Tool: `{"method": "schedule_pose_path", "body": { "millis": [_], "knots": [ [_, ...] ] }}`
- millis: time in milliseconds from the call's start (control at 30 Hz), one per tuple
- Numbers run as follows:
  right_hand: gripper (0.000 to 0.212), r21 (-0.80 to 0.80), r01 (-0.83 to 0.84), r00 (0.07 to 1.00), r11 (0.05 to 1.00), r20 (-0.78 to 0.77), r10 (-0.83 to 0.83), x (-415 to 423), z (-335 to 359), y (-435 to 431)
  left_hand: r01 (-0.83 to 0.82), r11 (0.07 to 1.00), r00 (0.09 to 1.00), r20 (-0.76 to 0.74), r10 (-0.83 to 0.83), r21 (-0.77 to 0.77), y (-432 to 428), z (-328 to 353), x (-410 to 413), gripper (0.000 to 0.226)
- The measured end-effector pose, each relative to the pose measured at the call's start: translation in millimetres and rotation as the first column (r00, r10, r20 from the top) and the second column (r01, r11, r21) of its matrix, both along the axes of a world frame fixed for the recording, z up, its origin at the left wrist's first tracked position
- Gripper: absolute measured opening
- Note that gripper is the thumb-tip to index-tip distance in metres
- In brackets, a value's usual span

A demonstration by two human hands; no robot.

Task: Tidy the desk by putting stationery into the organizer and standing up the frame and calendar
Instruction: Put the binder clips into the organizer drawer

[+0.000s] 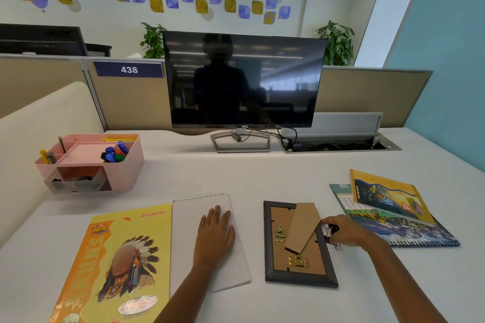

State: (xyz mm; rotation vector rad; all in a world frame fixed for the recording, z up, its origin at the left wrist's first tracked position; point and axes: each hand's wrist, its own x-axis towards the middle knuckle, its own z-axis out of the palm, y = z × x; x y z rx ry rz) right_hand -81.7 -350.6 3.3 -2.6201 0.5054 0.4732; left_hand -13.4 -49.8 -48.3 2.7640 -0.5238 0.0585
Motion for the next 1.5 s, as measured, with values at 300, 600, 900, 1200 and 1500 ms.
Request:
{"method": "schedule_pose_path", "body": {
  "millis": [300,600,900,1200,1500],
  "knots": [
    [0.031,-0.083,0.048,0.988,0.995,0.152,-0.035,-6.0,-9.3,3.8,0.001,1.000,1.000,-0.010,-0.001,-0.016,0.2,-0.9,-0.2,0.097],
    [0.022,-0.004,0.136,0.976,0.991,0.174,-0.133,-6.6,-9.0,7.5,0.002,1.000,1.000,-0.007,-0.003,-0.021,0.2,-1.1,0.2,0.096],
    [0.027,0.303,0.323,0.887,0.897,0.234,-0.398,-10.3,-9.1,-5.8,0.004,1.000,1.000,0.009,-0.004,0.013,0.4,-1.8,0.3,0.095],
    [0.020,0.570,0.292,0.789,0.768,0.310,-0.530,1.8,28.8,20.4,0.011,1.000,0.999,-0.042,-0.011,-0.009,1.9,7.4,0.0,0.068],
    [0.022,0.629,0.136,0.876,0.765,0.285,-0.389,40.7,40.8,117.1,-0.061,0.995,0.997,-0.042,0.058,-0.079,51.2,16.3,19.9,0.040]
  ]
}}
